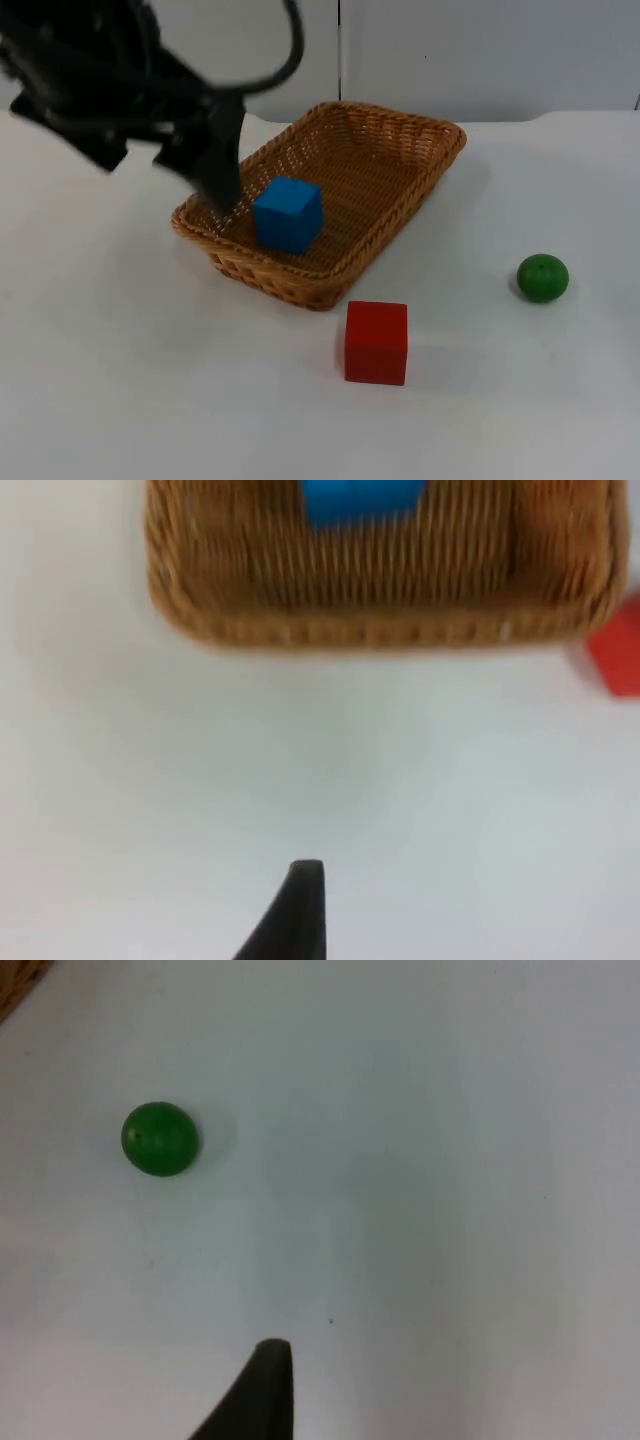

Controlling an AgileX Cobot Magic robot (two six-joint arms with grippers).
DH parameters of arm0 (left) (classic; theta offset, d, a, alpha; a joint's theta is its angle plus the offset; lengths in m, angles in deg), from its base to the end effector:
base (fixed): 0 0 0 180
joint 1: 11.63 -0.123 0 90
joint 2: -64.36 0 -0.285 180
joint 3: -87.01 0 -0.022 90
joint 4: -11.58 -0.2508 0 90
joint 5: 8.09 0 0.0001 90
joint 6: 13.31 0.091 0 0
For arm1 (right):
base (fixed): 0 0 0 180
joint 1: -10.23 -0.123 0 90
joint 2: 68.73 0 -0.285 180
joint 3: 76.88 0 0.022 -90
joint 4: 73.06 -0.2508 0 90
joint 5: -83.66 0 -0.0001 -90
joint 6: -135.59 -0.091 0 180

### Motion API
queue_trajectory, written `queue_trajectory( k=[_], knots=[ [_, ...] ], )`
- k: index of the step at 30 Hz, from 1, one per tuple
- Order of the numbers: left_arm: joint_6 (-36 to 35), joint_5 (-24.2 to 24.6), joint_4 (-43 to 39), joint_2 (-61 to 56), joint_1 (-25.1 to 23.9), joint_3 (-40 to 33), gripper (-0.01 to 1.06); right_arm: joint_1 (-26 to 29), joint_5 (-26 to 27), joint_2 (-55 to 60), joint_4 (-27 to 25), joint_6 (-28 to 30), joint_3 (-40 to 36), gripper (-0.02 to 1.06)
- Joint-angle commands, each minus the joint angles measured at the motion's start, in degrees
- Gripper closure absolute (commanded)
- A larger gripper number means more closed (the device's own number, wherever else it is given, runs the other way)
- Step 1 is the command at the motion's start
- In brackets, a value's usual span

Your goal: Place all geometric objects except the red cube into the basket.

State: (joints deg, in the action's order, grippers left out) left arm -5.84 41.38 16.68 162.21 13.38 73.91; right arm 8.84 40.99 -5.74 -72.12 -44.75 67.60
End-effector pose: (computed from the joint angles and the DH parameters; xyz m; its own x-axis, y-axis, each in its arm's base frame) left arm 0.2797 -0.1373 0.2507 -0.8190 0.4618 -0.3407 0.5030 0.8634 -0.0391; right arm 0.1788 0.0033 0.2906 -0.7787 -0.0250 -0.6269 -0.0221 0.9997 -0.0125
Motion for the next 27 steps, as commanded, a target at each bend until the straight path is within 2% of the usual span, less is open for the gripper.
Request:
queue_trajectory(
  k=[1,5,10,17,27],
  knots=[
    [-0.4,-2.7,0.7,-1.6,0.0,-3.6,0.12,0.2,-0.4,-0.1,0.3,-0.1,0.5,-0.01],
    [-0.6,-5.2,0.7,-2.7,0.0,-7.4,0.12,0.2,-1.1,-0.1,0.3,-0.1,0.5,-0.01],
    [-1.6,-5.6,0.9,-4.7,-1.7,-9.2,0.12,0.2,-1.5,-0.1,0.2,-0.1,0.5,-0.01],
    [1.8,-3.6,7.3,-10.9,-10.4,-11.1,0.12,0.2,-1.2,-0.1,-0.2,-0.1,0.5,-0.01],
    [1.8,-4.8,8.5,-24.1,-25.0,-24.1,0.12,0.2,-1.8,-0.1,-0.2,-0.1,0.5,-0.01]
  ],
)
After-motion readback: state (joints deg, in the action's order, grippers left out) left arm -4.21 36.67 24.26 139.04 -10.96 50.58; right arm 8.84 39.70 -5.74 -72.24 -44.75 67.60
